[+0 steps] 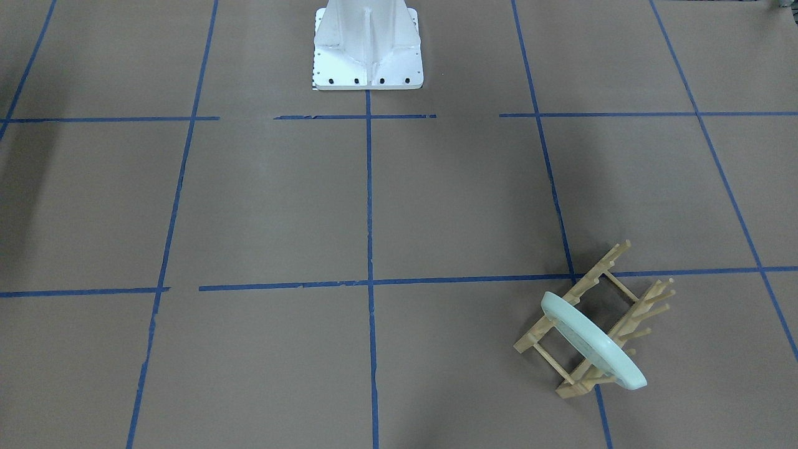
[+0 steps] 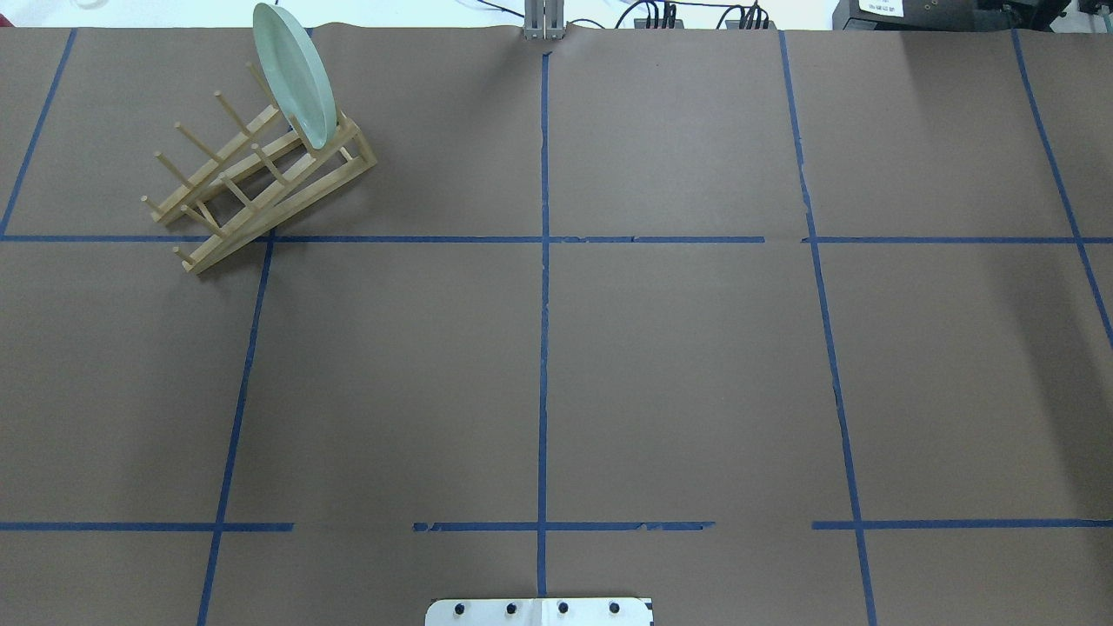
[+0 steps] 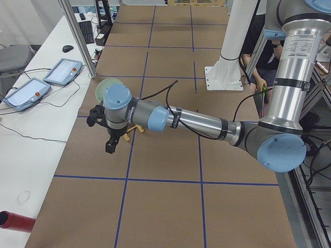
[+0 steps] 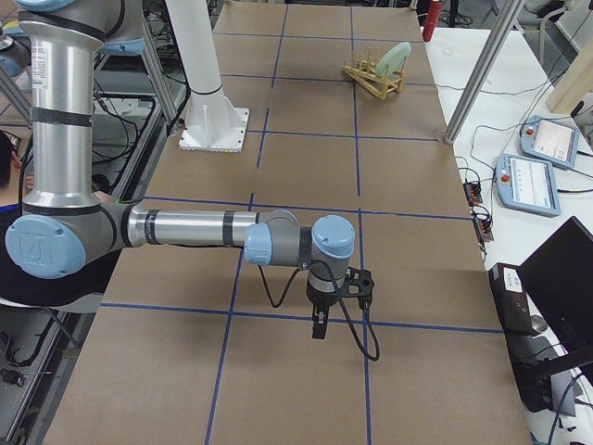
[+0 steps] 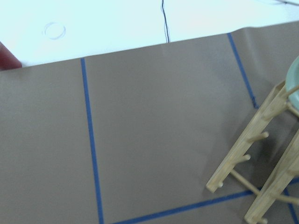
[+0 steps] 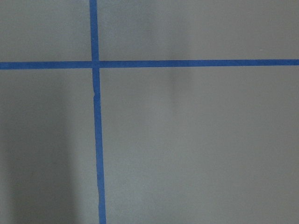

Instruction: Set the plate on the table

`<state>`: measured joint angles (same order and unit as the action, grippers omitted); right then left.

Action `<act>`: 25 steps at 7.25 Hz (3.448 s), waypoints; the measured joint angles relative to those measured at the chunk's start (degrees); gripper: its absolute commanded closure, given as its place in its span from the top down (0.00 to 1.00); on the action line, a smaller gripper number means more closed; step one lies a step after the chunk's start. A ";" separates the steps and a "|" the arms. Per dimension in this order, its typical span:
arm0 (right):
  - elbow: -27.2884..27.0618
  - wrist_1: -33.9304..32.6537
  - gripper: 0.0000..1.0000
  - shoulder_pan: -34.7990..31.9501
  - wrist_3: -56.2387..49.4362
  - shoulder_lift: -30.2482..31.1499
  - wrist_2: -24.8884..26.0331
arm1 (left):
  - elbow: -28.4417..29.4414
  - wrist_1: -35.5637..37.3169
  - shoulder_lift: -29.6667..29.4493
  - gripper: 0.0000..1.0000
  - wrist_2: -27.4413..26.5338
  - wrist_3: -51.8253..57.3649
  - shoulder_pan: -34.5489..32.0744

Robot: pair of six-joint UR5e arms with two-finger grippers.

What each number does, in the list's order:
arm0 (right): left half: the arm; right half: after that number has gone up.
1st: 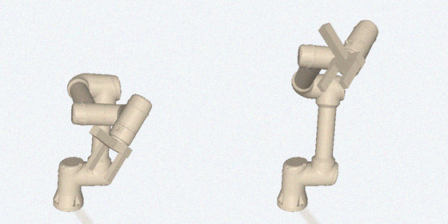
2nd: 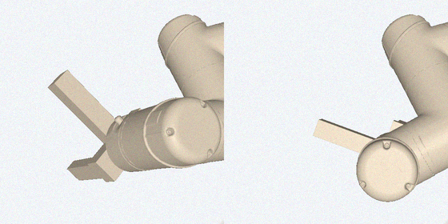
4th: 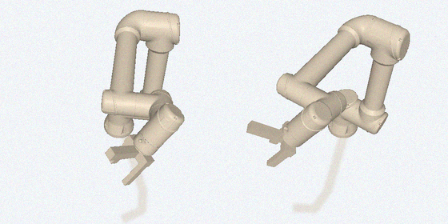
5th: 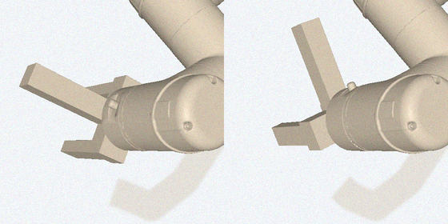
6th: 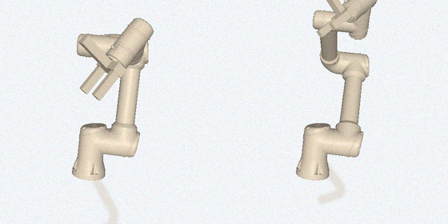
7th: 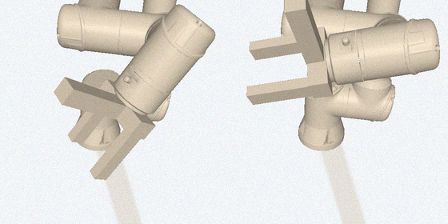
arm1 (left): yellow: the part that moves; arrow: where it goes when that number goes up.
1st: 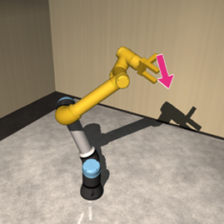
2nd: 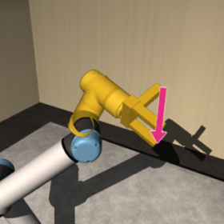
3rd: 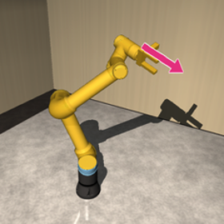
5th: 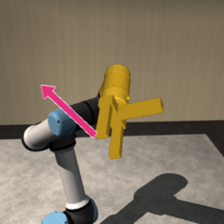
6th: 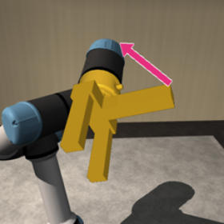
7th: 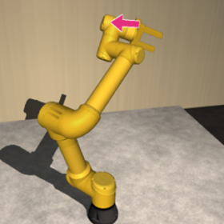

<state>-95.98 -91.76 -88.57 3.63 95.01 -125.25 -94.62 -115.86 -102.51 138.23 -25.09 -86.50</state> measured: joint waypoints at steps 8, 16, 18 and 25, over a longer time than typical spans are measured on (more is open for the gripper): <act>0.00 0.00 1.00 -0.03 0.05 0.00 -0.03 | 10.04 -33.31 -11.27 1.00 -22.23 -66.95 25.70; 0.00 0.00 1.00 -0.03 0.05 0.00 -0.02 | 18.28 -32.50 -19.36 0.16 -24.49 -71.12 27.31; 0.00 0.00 1.00 -0.03 0.00 0.00 0.00 | 18.32 -32.50 -19.43 0.09 -24.43 -71.15 27.26; 0.00 0.00 1.00 -0.03 0.00 0.00 -0.02 | 17.69 -31.16 -20.00 0.00 -15.93 -66.73 19.95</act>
<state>-95.98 -91.76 -88.59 3.64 95.01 -125.26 -76.93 -147.02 -122.50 122.30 -91.82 -66.55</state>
